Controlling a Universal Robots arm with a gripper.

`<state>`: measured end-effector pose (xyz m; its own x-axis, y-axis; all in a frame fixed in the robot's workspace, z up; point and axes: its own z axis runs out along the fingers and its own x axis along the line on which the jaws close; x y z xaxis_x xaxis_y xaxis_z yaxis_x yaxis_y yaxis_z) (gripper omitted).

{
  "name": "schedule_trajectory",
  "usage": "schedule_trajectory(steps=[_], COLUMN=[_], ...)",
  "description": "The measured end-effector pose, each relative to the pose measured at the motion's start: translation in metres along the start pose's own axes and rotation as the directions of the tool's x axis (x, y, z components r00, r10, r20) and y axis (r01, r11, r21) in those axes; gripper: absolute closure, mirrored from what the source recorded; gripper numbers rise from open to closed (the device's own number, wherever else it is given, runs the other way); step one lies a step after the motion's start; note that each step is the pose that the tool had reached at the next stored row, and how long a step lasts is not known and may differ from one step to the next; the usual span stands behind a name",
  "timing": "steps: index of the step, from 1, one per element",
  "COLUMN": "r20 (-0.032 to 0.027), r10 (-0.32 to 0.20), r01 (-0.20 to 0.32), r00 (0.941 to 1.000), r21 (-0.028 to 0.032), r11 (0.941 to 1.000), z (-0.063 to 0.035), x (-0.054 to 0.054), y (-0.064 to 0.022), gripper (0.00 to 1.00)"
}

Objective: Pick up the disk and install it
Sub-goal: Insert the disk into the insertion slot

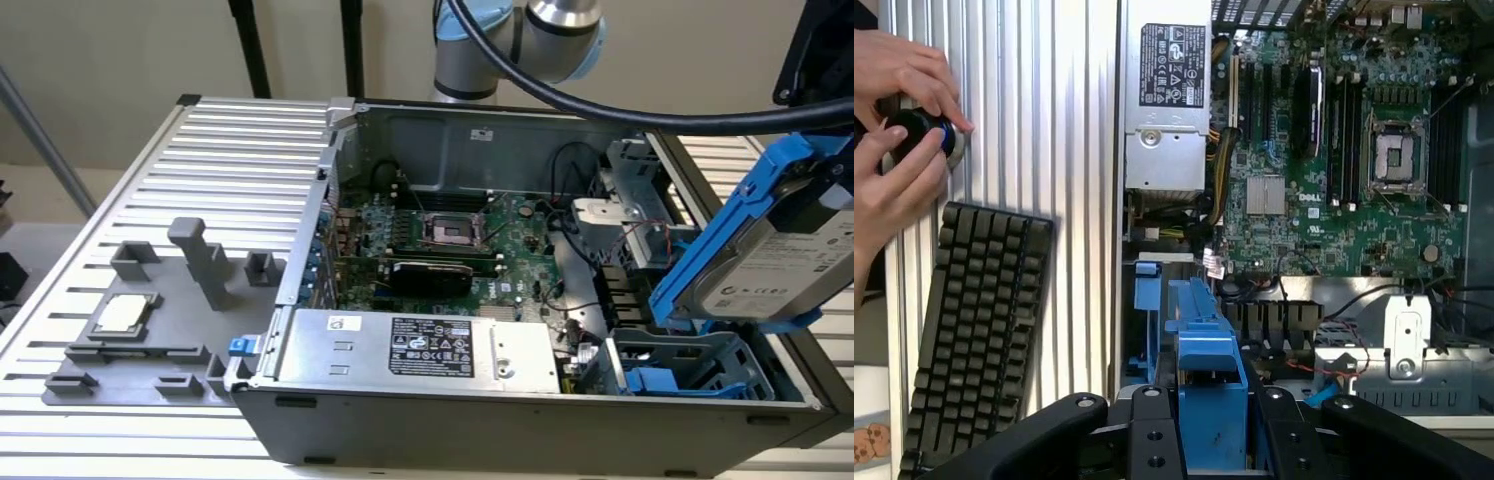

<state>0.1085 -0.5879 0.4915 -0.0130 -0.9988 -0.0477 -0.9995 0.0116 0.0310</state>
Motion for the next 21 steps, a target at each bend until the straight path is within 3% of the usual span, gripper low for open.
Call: schedule_trajectory(steps=[21], r20=[-0.0005], r10=[-0.016], r01=[0.016], r00=[0.9999], r21=[-0.0020], r11=[0.9999], z=[0.0345], x=[0.002], y=[0.0038], gripper=[0.68])
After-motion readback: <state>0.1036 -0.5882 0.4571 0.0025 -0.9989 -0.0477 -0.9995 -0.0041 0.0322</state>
